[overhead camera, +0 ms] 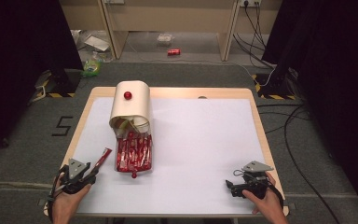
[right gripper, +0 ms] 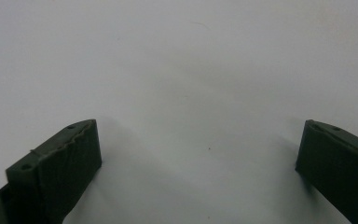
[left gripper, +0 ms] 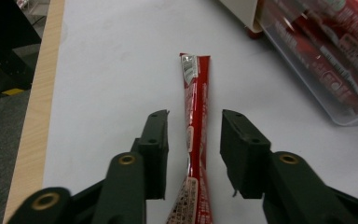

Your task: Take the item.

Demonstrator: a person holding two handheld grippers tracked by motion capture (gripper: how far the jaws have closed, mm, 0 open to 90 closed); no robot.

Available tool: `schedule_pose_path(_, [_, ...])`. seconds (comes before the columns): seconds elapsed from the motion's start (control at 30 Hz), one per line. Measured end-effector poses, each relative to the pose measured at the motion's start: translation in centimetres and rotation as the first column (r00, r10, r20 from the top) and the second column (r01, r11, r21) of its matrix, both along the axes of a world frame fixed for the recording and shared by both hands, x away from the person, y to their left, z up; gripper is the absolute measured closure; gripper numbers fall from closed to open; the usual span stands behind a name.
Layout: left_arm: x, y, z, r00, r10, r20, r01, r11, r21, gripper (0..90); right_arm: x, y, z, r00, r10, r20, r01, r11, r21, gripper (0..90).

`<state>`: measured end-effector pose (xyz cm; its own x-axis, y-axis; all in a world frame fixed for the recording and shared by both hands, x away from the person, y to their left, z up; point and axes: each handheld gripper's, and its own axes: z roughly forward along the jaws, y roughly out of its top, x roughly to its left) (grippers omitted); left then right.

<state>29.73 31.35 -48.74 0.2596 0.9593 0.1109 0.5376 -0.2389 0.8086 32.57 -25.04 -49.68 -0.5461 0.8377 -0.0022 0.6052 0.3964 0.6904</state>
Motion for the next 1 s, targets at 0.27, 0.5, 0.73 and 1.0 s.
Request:
schedule_pose_path(0.27, [0.1,-0.3,0.1,0.9999,-0.006,0.011,0.006,0.9991,-0.043,34.5,0.0,0.0,0.0,1.0000,0.000,0.000,0.000,1.000,0.000,0.3])
schedule_pose_path(0.5, [0.1,-0.3,0.2,0.9999,0.001,0.017,0.000,0.9989,-0.047,20.7,0.0,0.0,0.0,1.0000,0.000,0.000,0.000,1.000,0.000,0.3])
schedule_pose_path(0.73, [0.0,-0.6,0.3,0.9993,-0.017,0.033,0.018,0.9989,-0.042,16.4,0.0,0.0,0.0,1.0000,0.000,0.000,0.000,1.000,0.000,0.3])
schedule_pose_path(1.0, [-0.2,-1.1,0.7,0.9979,-0.048,0.044,0.049,0.9983,-0.030,15.0,0.0,0.0,0.0,1.0000,0.000,0.000,0.000,1.000,0.000,0.3])
